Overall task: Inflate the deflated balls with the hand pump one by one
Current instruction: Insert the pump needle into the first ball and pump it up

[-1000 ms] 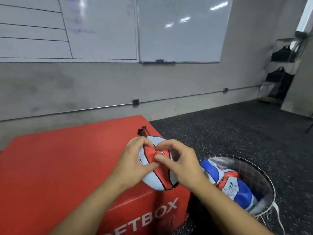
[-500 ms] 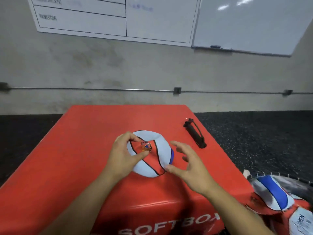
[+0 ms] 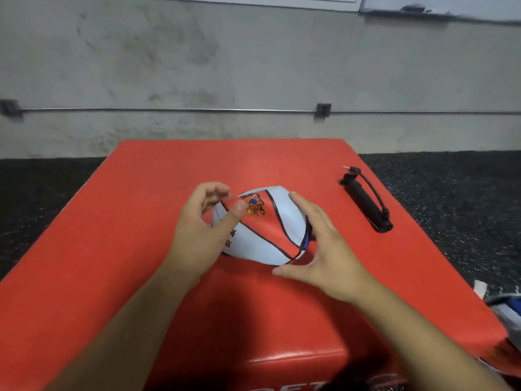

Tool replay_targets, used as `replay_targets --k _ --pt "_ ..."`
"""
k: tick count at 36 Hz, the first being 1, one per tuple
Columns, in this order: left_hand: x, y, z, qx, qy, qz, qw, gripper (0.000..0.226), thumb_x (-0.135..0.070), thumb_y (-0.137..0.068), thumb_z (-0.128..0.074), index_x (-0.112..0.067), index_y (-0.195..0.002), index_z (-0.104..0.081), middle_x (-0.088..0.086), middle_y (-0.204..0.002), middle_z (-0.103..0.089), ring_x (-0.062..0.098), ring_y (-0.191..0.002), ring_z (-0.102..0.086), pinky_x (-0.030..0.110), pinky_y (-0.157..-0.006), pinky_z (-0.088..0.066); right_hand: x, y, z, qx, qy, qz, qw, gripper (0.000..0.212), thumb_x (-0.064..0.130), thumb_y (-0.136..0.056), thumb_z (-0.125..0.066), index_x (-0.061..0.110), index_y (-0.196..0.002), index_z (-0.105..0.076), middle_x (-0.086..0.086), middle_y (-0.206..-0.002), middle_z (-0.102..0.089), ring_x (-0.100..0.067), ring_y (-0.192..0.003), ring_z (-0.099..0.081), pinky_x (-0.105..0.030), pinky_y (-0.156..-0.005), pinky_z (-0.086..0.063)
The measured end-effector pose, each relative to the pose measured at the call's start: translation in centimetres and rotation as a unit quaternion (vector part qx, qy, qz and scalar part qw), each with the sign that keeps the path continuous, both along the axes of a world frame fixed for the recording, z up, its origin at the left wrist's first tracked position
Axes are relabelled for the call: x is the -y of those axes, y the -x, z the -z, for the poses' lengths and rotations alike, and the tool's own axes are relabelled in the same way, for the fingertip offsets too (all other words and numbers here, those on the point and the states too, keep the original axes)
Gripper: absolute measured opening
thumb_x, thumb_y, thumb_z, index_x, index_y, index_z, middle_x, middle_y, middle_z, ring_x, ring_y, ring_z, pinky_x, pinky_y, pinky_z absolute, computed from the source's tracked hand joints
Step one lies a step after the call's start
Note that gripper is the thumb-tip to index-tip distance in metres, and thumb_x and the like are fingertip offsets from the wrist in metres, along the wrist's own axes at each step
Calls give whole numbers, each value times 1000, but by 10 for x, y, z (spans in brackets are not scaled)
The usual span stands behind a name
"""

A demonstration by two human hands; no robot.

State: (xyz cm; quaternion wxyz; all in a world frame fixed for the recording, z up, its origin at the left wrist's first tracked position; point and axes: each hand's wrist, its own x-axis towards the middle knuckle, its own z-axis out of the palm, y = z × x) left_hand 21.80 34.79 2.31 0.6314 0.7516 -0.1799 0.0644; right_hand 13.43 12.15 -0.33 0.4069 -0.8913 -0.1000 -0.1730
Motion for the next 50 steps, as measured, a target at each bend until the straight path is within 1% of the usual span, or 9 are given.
replay_targets --k 5,8,13,18,29,36,42,47,50 --pt "0 19 -17 -6 5 132 991 51 -26 -87 -77 -21 -134 -58 -14 -124 -67 -11 -107 -64 9 -80 -50 0 13 -9 13 -110 44 993 101 30 -67 -100 35 -149 -41 19 -146 -52 -12 -133 -57 -29 -106 -50" --pt "-4 21 -16 34 -62 142 987 66 -32 -84 -85 -31 -143 -55 -16 -139 -62 -6 -126 -57 9 -91 -46 -2 19 -16 15 -196 57 979 78 35 -74 -93 32 -138 -48 23 -130 -60 -2 -114 -65 -16 -90 -50" --pt "-11 31 -8 34 -108 138 984 67 -48 -85 -76 -46 -147 -51 -22 -149 -54 8 -141 -49 42 -117 -41 1 20 -20 -30 -301 117 946 66 70 -69 -77 37 -124 -63 13 -131 -66 -1 -115 -64 -24 -96 -49" --pt "-15 39 1 9 -98 114 989 64 -62 -83 -69 -52 -144 -52 -24 -147 -55 7 -137 -53 50 -113 -47 -4 28 -21 -70 -326 94 938 58 59 -80 -83 34 -129 -65 13 -134 -66 5 -112 -65 -19 -91 -50" --pt "-17 30 7 -72 1 90 993 41 -20 -107 -56 -33 -145 -54 -31 -108 -74 0 -97 -74 12 -78 -55 -11 43 -20 -107 -309 -32 945 90 1 -81 -85 36 -153 -45 26 -137 -64 -4 -123 -64 -20 -93 -52" --pt "-30 29 10 -1 -83 143 986 62 -60 -90 -62 -43 -149 -49 -27 -152 -49 -1 -143 -47 42 -117 -46 -20 23 -5 -56 -290 57 954 78 23 -77 -93 39 -144 -58 10 -152 -55 -9 -131 -60 -31 -103 -54" --pt "-29 32 29 127 -244 145 950 89 -78 -74 -71 -57 -153 -36 -27 -167 -26 0 -158 -12 40 -130 -15 -29 18 -8 -42 -355 62 932 68 4 -84 -84 24 -144 -58 6 -133 -70 -1 -107 -71 -23 -89 -58" --pt "-25 27 26 128 -199 128 963 71 -51 -89 -71 -43 -154 -43 -34 -153 -45 -2 -150 -36 30 -121 -34 -29 12 2 -48 -361 23 931 81 19 -71 -93 44 -142 -60 -7 -156 -51 -30 -129 -63 -38 -100 -58" --pt "-23 26 23 83 -142 126 978 65 -33 -93 -72 -43 -153 -46 -32 -141 -58 -6 -135 -53 21 -112 -43 -25 12 3 -34 -321 8 946 84 8 -77 -89 43 -146 -56 1 -156 -51 -28 -133 -60 -34 -99 -57"
